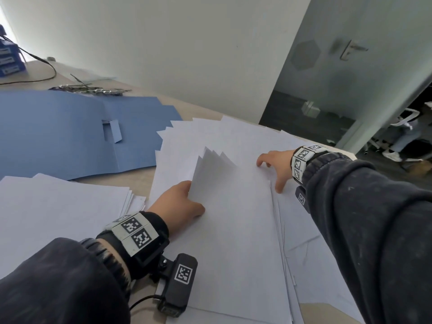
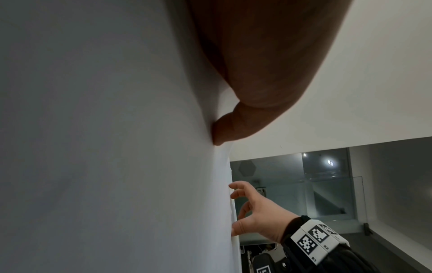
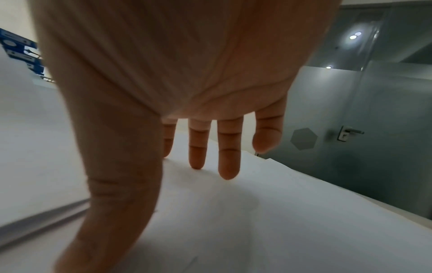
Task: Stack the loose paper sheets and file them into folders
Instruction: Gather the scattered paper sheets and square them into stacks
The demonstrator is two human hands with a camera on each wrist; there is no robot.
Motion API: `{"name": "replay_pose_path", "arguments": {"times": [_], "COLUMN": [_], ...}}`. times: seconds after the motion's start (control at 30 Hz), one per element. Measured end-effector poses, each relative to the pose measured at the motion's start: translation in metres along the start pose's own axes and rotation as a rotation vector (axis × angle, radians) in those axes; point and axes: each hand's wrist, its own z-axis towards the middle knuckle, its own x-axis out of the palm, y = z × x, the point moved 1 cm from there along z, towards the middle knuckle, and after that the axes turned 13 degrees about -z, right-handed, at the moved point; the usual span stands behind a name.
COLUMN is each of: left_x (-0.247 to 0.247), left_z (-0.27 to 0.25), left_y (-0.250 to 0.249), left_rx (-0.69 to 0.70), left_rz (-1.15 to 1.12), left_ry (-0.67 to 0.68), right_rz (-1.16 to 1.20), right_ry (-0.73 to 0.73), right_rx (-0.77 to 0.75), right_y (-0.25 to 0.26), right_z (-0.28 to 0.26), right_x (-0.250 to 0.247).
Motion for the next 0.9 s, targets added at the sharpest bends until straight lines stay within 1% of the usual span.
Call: {"name": "replay_pose_path", "arguments": {"times": [0.13, 0.23, 0.43, 0.6, 0.77, 0.8, 0.9], "left_x": [0.000, 0.001, 0.001, 0.001, 0.002, 0.003, 0.003], "left_z": [0.002, 0.002, 0.003, 0.006, 0.006, 0.006, 0.007], "left_y": [0.002, 0.003, 0.006, 0.008, 0.009, 0.009, 0.009], "left_rx": [-0.009, -0.023, -0.026, -0.025, -0.022, -0.017, -0.003], "left_rz": [-0.010, -0.036, -0.094, -0.092, -0.102, -0.097, -0.081], "left_ry": [-0.006, 0.003, 0.016, 0.000, 0.000, 0.003, -0.010], "right_rz": [0.059, 0.112, 0.138, 0.099, -0.039, -0.005, 0.204], "right_ry": [-0.011, -0.050, -0.094, -0.128, -0.096, -0.091, -0.087], "right_rx": [0.004, -0.006, -0.003, 0.028, 0.078, 0.092, 0.094], "right_y": [-0.008, -0.011, -0.014, -0.017, -0.021, -0.024, -0.037], "right_z": [0.000, 0.002, 0.006, 0.007, 0.002, 0.000, -0.013], "right_x": [0.007, 0.014, 0.018, 0.019, 0.021, 0.023, 0.033]}}
